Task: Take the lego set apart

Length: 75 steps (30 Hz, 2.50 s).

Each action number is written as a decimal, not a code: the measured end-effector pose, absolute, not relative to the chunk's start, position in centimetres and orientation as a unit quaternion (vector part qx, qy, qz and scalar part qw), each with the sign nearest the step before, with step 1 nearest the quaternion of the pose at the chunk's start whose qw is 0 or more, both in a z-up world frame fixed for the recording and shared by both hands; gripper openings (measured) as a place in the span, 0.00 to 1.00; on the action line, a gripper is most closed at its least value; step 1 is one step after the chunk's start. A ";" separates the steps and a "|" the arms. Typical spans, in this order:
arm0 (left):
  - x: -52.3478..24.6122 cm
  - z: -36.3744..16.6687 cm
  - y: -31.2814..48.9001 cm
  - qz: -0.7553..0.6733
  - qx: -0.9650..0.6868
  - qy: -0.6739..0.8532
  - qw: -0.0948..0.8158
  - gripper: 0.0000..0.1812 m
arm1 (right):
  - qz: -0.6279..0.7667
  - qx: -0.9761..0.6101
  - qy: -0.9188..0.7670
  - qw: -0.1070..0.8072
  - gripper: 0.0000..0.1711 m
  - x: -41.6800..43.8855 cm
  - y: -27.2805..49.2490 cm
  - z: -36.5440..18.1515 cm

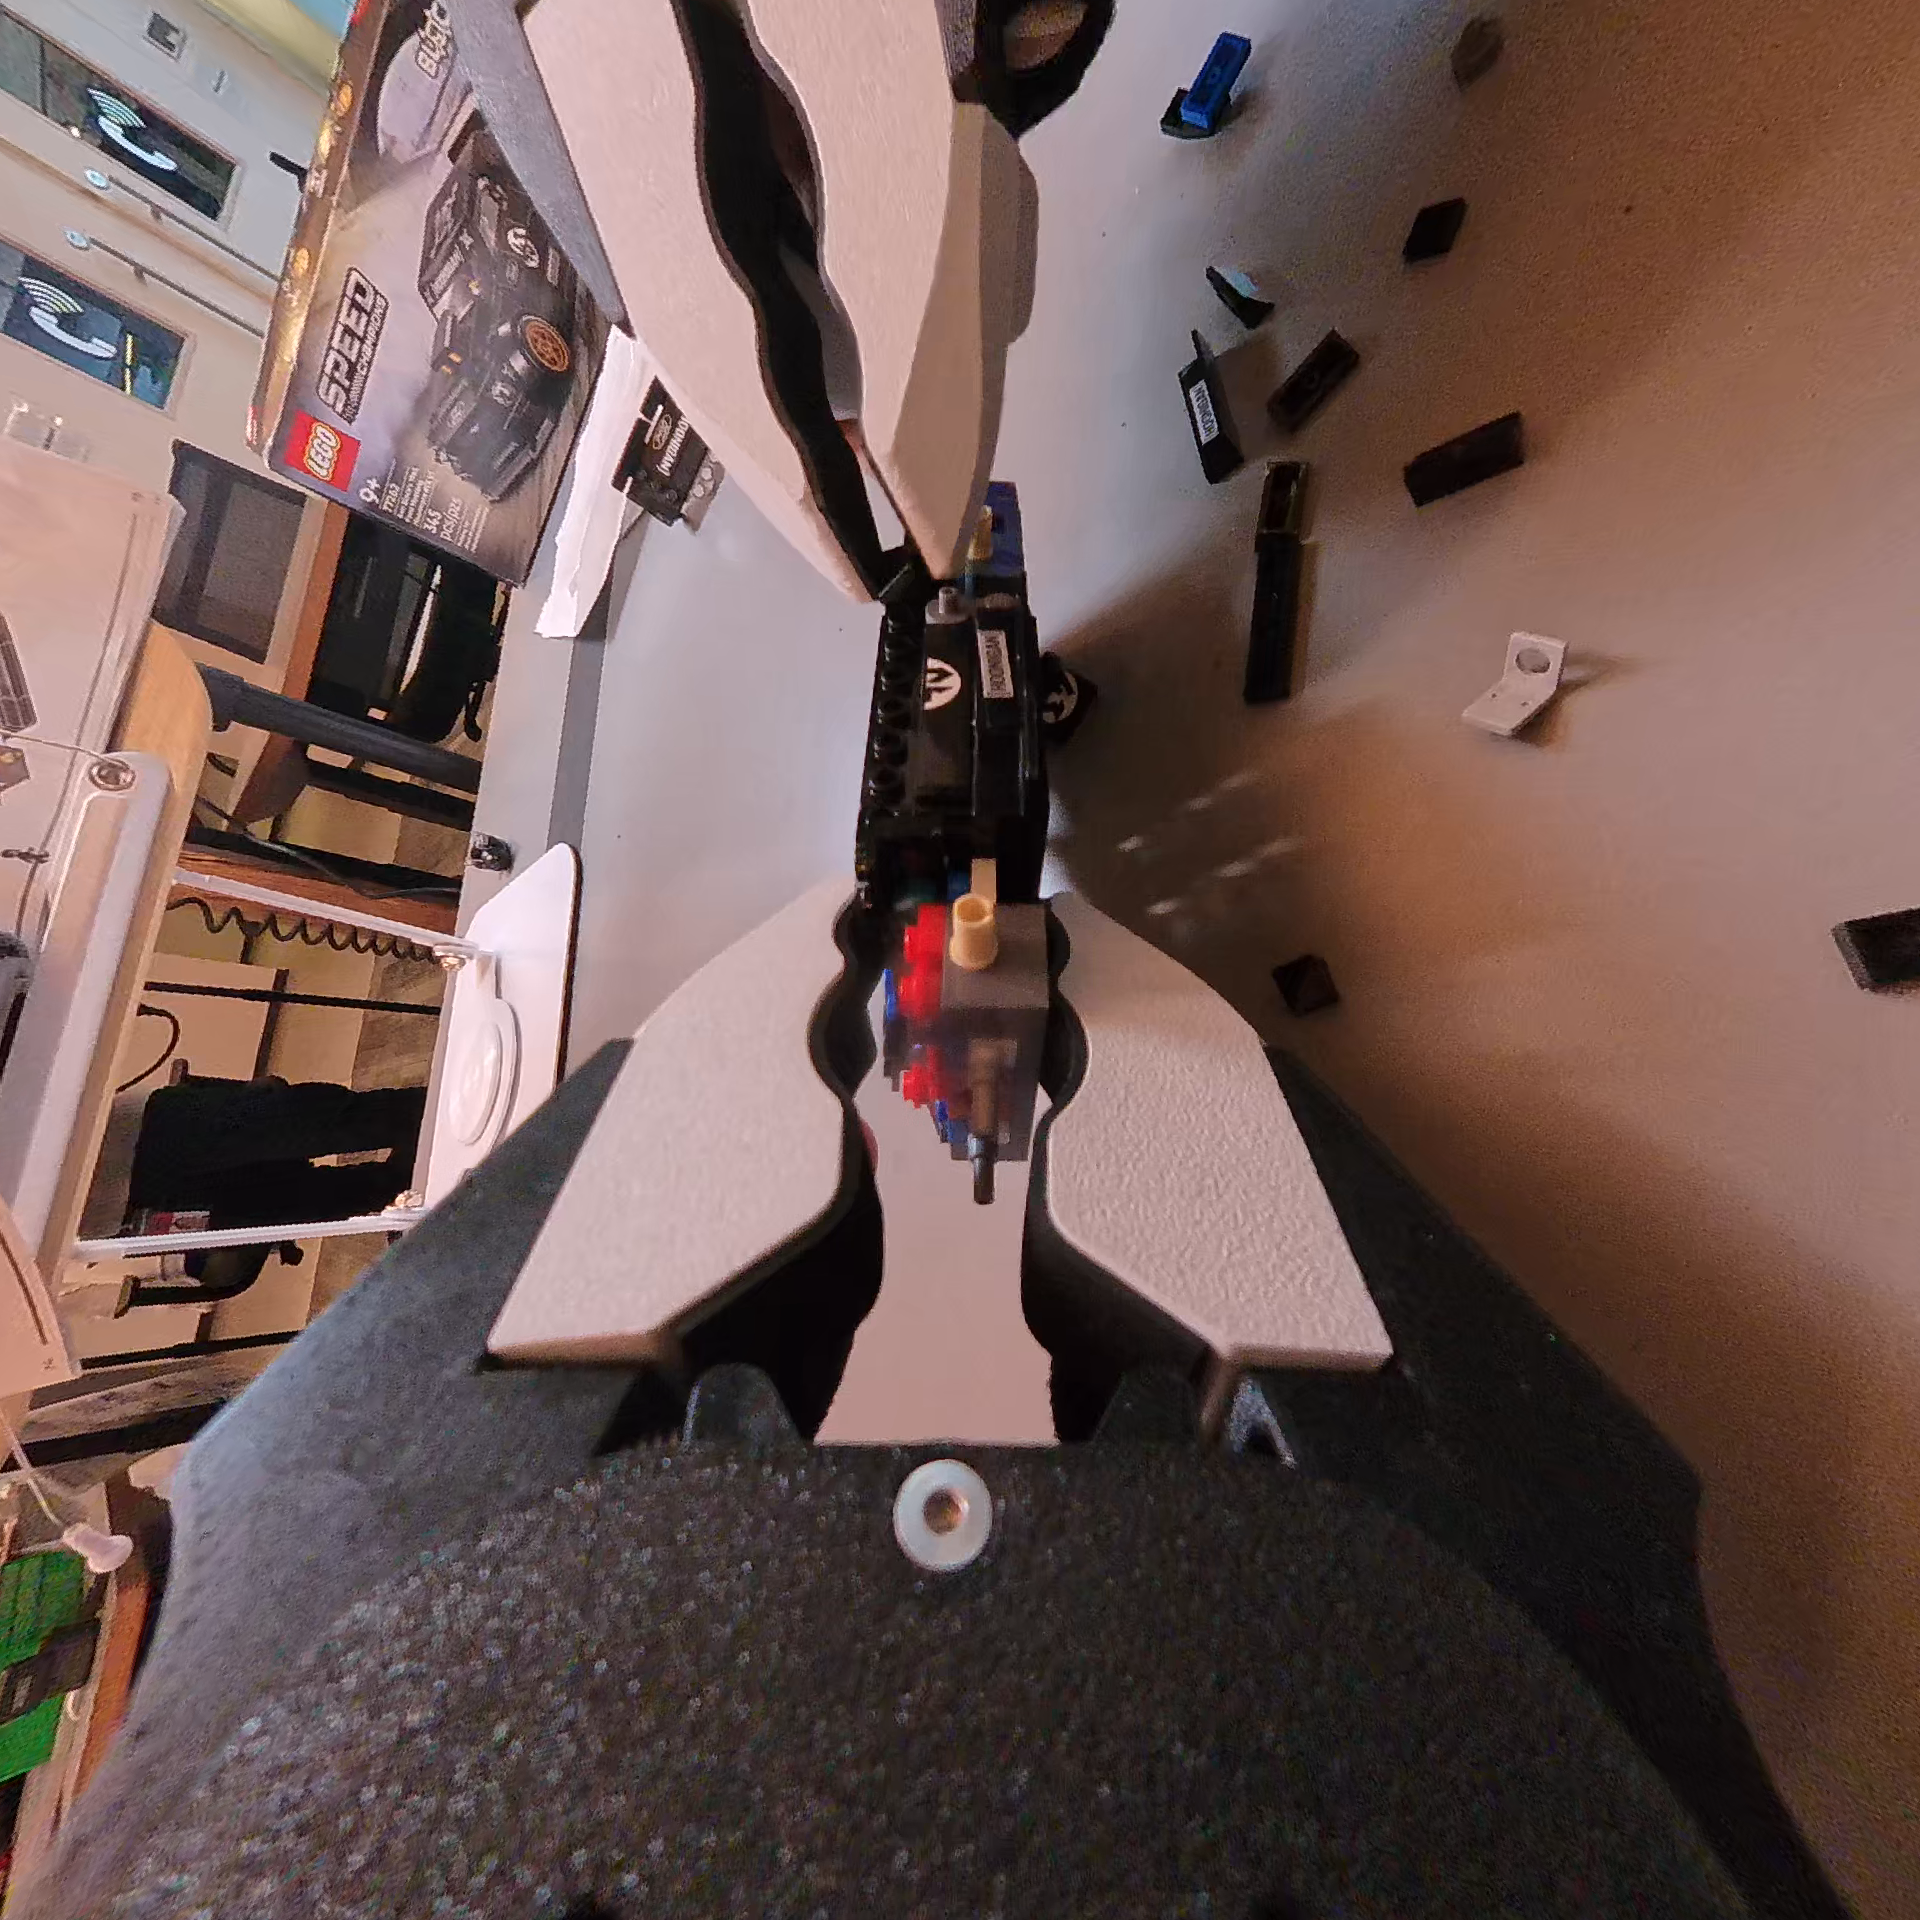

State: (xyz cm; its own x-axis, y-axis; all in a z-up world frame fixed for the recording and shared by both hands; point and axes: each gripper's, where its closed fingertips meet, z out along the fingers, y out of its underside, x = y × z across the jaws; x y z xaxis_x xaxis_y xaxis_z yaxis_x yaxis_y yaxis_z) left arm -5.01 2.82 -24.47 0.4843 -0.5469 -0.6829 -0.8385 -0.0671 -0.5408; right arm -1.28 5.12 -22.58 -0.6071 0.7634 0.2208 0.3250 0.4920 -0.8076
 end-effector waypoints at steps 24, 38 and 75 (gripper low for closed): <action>-5.3 -24.9 2.8 0.122 -0.736 0.465 0.478 0.16 | 0.292 -0.305 -0.877 0.230 0.07 2.1 4.4 -25.2; -5.2 -25.1 2.7 0.081 -0.763 0.432 0.475 0.16 | 0.257 -0.281 -0.855 0.353 0.21 -0.7 4.4 -22.6; -4.6 -25.7 2.9 0.060 -0.789 0.406 0.456 0.16 | 0.256 -0.272 -0.841 0.392 0.04 -2.3 2.3 -22.7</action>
